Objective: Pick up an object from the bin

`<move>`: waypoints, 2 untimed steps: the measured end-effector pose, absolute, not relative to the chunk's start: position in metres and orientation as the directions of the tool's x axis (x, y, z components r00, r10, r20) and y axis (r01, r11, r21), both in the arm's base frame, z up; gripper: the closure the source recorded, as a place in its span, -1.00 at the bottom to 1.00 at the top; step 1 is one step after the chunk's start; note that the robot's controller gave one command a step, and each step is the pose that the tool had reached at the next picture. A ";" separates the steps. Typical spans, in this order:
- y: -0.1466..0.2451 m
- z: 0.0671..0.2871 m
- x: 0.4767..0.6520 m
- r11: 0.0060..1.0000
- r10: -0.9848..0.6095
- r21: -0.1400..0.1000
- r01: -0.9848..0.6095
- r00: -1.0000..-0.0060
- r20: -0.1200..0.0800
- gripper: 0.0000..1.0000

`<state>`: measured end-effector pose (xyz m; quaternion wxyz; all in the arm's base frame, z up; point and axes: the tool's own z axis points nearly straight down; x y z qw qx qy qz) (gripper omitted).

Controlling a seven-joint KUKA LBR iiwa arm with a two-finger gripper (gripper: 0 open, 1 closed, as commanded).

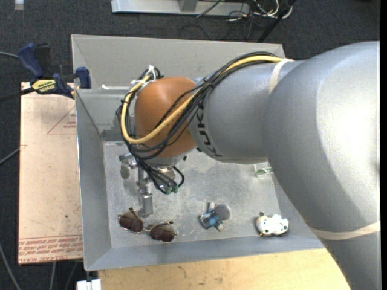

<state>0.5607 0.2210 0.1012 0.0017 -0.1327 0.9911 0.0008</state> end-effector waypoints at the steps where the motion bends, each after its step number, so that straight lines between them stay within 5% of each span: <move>1: 0.213 0.085 0.530 0.924 -0.384 0.001 -0.384 -0.924 -0.001 -1.00; 2: 0.222 0.076 0.500 0.808 -0.590 -0.001 -0.590 -0.808 -0.005 -1.00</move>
Offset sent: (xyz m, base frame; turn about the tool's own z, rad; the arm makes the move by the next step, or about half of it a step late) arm -0.0761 0.0072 -0.0312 -0.4037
